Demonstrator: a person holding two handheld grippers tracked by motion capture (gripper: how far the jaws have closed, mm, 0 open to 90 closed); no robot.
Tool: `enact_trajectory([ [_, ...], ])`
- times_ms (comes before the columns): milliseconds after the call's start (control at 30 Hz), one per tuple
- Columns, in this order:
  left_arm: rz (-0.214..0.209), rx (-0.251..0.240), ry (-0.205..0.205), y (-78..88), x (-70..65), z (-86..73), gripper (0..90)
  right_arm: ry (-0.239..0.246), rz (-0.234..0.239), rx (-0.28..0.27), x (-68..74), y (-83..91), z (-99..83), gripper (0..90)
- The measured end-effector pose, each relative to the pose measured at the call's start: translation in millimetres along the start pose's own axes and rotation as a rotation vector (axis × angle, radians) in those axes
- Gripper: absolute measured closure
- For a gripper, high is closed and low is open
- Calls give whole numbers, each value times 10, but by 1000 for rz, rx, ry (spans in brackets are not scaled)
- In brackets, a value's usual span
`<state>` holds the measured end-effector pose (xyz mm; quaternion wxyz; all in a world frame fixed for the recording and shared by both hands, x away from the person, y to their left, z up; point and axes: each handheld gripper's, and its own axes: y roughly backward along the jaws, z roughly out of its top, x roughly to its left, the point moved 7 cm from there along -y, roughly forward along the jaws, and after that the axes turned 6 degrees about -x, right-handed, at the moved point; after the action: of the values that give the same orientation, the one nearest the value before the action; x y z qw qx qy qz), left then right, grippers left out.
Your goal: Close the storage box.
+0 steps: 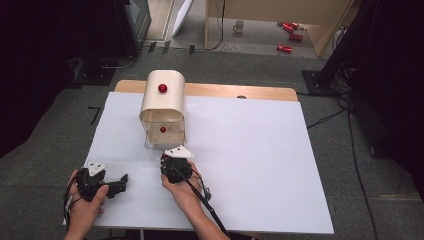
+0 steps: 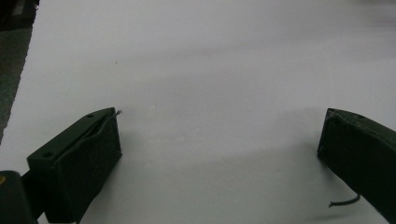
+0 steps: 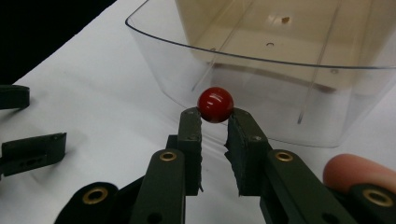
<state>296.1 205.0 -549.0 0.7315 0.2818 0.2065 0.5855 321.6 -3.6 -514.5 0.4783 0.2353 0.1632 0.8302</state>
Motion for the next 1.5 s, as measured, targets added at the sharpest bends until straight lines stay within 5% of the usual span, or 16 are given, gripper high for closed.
enact_trajectory([
  [700, 0, -1, 1, 0, -1, 0, 0, 18, -33, -14, -162, -250, 188, 771],
  [1200, -1, 0, 1, 0, -1, -1, 0, -4, 3, 2, -217, -310, 239, 760],
  [1367, 0, 0, 1, 0, 0, 0, 0, 14, 57, 2, -181, -263, 215, 531],
  [1500, 0, 0, 0, 0, 1, 0, 0, 30, 80, 9, -172, -200, 185, 215],
])
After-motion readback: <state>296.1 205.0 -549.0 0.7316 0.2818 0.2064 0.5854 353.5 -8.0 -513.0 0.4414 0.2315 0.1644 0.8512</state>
